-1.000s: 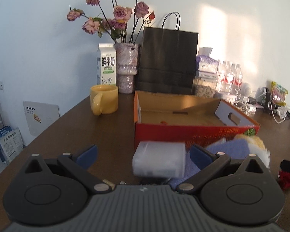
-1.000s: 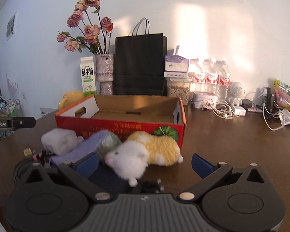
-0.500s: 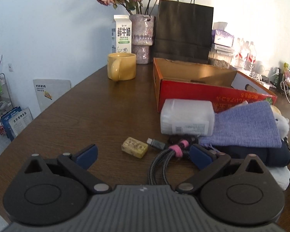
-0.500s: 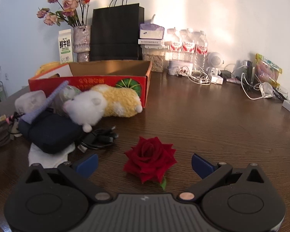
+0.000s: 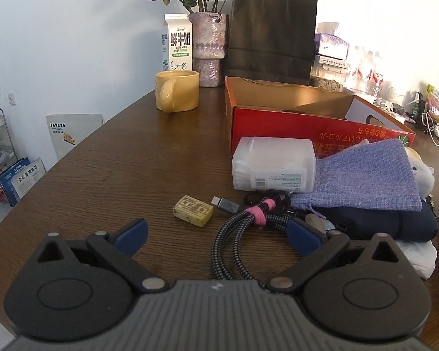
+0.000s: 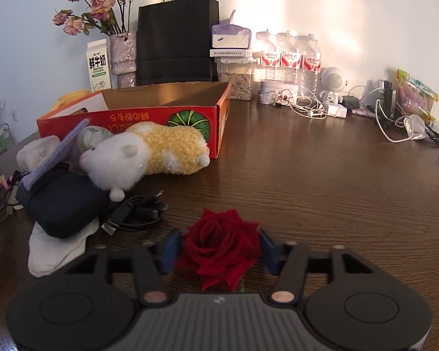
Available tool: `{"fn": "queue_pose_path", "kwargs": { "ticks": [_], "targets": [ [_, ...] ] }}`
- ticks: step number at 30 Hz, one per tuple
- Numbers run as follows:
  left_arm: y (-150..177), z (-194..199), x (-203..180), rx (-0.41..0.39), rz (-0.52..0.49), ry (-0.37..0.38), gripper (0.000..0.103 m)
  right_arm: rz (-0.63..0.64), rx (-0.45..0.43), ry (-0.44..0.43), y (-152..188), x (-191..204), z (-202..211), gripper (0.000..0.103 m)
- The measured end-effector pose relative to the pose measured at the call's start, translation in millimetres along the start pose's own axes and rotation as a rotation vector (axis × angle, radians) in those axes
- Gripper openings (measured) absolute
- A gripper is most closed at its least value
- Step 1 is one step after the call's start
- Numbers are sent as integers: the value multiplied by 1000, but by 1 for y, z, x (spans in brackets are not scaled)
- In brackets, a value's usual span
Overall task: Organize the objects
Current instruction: 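Grasp the red rose with the right tool while the left tool approaches the yellow block, then grasp the small yellow block with the left tool while the right tool holds the rose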
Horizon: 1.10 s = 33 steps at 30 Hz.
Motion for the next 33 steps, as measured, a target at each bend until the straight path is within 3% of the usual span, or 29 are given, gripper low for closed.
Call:
{"fn": "queue_pose_path", "kwargs": {
  "ticks": [3,8,21,33],
  "targets": [
    [-1,0,1,-3,3,-2,103,5,-6,-3,-1,1,0,45],
    [-3,-2,5,-9,13,-11,103,-1,-53,-9,-3,6,5,41],
    [-17,-20,35,-9,10,-87,103,5,-189,-59,-27,47,17,41],
    [-17,-43,44,43,-61,-69,99,9,-188,-48,-38,58,14,41]
  ]
}}
Point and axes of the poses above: each gripper's, at about its wrist camera, not at the fingertips, and z roughly against the way its jaws point, x to its left, y to its underside, the point moved 4 cm from there along -z, roughly the way its jaws point, and after that the axes turned 11 degrees about z, right-handed, at the moved point
